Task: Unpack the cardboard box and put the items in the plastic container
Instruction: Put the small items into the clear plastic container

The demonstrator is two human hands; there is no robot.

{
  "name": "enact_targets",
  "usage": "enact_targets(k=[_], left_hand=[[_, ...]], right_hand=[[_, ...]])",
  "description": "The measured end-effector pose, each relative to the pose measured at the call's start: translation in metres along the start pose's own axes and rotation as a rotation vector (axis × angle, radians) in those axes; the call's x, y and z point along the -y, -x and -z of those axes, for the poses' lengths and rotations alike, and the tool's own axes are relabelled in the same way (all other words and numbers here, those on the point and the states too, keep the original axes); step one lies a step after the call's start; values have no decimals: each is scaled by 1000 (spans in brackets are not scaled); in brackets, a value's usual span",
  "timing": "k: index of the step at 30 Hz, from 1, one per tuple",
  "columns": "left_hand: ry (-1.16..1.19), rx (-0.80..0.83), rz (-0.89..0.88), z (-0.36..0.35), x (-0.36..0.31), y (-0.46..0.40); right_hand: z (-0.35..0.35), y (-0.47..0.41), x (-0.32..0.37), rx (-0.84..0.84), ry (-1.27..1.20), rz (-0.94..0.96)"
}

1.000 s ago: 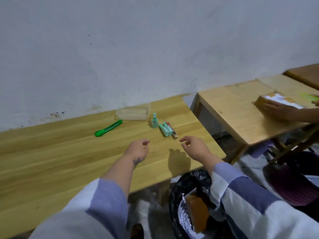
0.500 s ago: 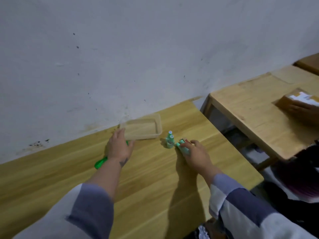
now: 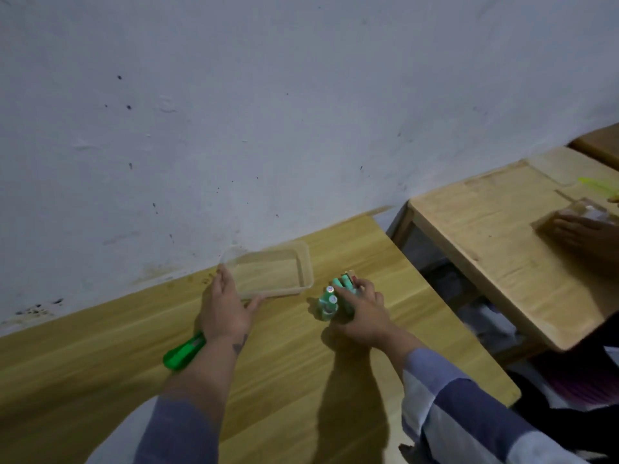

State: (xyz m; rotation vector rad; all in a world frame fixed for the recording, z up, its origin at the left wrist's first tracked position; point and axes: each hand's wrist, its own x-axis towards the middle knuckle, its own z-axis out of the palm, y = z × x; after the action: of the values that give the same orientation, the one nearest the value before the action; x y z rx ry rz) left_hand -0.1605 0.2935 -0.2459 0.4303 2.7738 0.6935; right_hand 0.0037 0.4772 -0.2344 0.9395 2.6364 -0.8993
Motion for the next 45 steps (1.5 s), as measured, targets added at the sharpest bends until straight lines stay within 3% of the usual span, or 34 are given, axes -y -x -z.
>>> enact_targets(k=[8, 24, 33, 39, 45], left_hand=[[90, -97, 144, -9, -20, 10], [105, -71, 166, -1, -22, 1], [151, -56, 178, 5, -17, -4], [160, -85, 171, 13, -10, -3], [245, -107, 175, 9, -10, -3]], right_hand=[[-2, -20, 12, -33, 36, 46], [11, -24, 16, -51, 1, 68], [48, -40, 67, -136, -58, 242], [55, -67, 116, 92, 140, 391], [25, -104, 143, 244, 157, 368]])
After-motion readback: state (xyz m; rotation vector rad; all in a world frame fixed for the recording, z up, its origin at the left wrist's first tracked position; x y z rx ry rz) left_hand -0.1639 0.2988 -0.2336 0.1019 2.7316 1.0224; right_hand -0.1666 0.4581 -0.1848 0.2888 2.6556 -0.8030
